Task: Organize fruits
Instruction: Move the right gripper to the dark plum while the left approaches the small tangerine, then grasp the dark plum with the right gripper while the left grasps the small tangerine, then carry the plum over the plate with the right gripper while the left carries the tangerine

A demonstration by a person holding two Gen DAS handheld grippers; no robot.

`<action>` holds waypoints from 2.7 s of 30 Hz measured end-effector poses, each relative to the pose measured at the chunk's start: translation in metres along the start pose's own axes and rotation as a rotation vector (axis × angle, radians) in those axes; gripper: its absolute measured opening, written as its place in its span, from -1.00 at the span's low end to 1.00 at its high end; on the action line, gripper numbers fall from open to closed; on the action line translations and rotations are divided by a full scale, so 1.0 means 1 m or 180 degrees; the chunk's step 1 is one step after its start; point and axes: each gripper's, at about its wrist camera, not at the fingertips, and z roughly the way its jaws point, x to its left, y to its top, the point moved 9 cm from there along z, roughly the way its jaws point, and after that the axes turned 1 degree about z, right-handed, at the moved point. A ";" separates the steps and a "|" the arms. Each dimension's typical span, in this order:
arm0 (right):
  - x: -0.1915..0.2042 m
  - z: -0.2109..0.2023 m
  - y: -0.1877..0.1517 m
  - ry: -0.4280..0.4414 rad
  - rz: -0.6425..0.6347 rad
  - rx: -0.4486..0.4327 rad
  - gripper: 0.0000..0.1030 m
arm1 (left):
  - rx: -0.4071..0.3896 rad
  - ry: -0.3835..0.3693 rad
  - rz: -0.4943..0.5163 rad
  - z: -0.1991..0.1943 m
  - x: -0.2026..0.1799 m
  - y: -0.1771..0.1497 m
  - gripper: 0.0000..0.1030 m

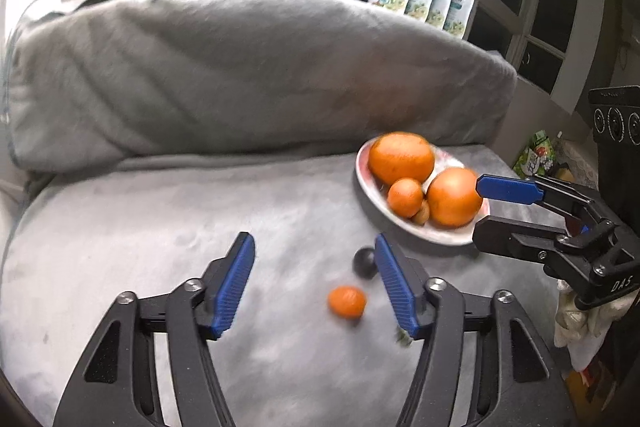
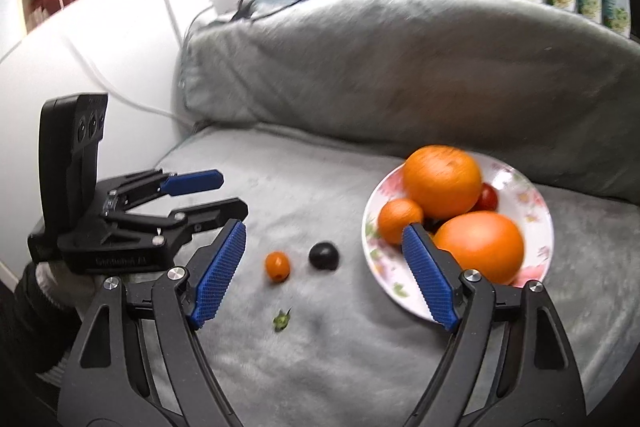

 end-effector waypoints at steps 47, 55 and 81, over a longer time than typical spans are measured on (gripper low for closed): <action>-0.004 0.099 -0.036 -0.0366 0.0340 0.0731 -0.37 | 0.0586 -0.0242 0.0425 0.046 -0.024 -0.051 -0.43; -0.005 0.101 -0.037 -0.0426 0.0268 0.0752 -0.46 | 0.0587 -0.0239 0.0436 0.048 -0.027 -0.050 -0.52; 0.005 0.068 -0.027 -0.0246 0.0296 0.0512 -0.48 | 0.0347 -0.0218 0.0150 0.016 -0.022 -0.043 -0.54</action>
